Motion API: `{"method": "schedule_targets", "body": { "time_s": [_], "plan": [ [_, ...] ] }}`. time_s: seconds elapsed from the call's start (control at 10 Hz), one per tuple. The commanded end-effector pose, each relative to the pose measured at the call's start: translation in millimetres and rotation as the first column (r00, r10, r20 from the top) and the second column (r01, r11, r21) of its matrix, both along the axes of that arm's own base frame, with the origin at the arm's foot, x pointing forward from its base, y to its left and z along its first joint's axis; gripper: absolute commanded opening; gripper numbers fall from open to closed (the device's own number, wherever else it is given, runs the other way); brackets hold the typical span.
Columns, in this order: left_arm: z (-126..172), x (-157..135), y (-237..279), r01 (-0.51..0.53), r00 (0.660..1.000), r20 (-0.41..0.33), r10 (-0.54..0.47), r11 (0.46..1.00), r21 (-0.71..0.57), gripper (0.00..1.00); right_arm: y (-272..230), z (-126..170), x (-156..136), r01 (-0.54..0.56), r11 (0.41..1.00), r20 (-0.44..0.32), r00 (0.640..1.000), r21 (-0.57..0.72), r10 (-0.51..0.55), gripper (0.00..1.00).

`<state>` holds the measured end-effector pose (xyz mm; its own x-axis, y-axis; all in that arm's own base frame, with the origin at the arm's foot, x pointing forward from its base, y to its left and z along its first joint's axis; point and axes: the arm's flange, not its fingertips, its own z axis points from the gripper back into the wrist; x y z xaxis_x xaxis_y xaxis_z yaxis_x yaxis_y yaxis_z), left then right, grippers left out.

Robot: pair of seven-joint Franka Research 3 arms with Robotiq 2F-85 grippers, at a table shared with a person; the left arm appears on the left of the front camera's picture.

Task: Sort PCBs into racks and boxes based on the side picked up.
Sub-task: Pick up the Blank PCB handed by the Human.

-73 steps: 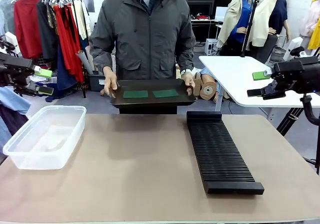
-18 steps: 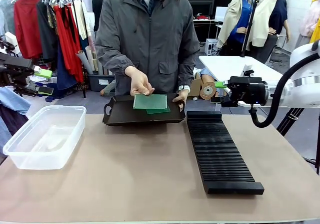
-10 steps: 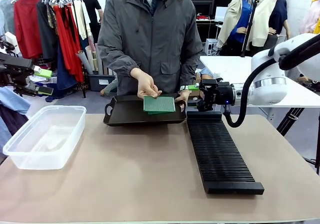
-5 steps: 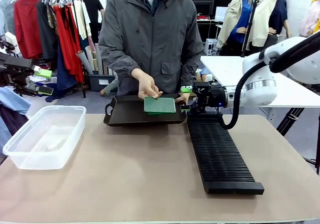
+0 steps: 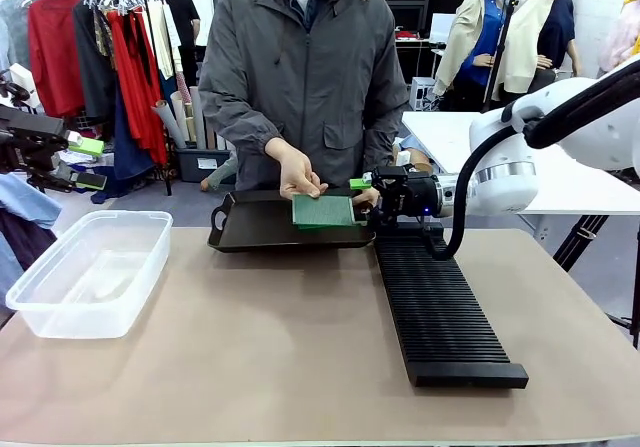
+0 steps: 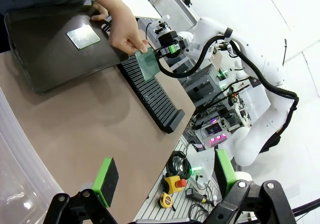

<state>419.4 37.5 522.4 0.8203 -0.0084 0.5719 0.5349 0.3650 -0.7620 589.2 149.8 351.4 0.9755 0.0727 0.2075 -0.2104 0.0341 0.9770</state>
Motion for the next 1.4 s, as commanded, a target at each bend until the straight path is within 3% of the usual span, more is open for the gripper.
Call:
{"method": "schedule_targets", "body": {
  "time_s": [0.0,0.2,0.3,1.0,1.1,1.3],
  "plan": [
    [2.1,-1.5,0.4,0.004,1.000,-0.010,-0.004,1.000,-0.011,1.00,13.3,1.1,5.0,-0.015,1.000,0.011,1.000,0.023,0.014,1.00],
    [2.1,-1.5,0.4,0.004,1.000,-0.010,-0.004,1.000,-0.011,1.00,17.7,1.3,4.6,-0.020,0.999,0.009,1.000,0.026,0.020,0.96],
    [2.1,-1.5,0.4,0.004,1.000,-0.010,-0.004,1.000,-0.011,1.00,19.2,0.8,5.3,-0.020,1.000,0.012,1.000,0.022,0.020,0.87],
    [2.1,-1.5,0.4,0.004,1.000,-0.010,-0.004,1.000,-0.011,1.00,31.8,-6.3,13.8,0.003,0.999,-0.011,1.000,0.040,-0.002,0.06],
    [2.1,-1.5,0.4,0.004,1.000,-0.010,-0.004,1.000,-0.011,1.00,34.0,-7.6,14.3,0.003,0.999,-0.016,1.000,0.038,-0.003,0.00],
    [2.1,-1.5,0.4,0.004,1.000,-0.010,-0.004,1.000,-0.011,1.00,35.3,-7.6,14.8,0.016,0.999,-0.013,1.000,0.038,-0.016,0.00]
  ]
}}
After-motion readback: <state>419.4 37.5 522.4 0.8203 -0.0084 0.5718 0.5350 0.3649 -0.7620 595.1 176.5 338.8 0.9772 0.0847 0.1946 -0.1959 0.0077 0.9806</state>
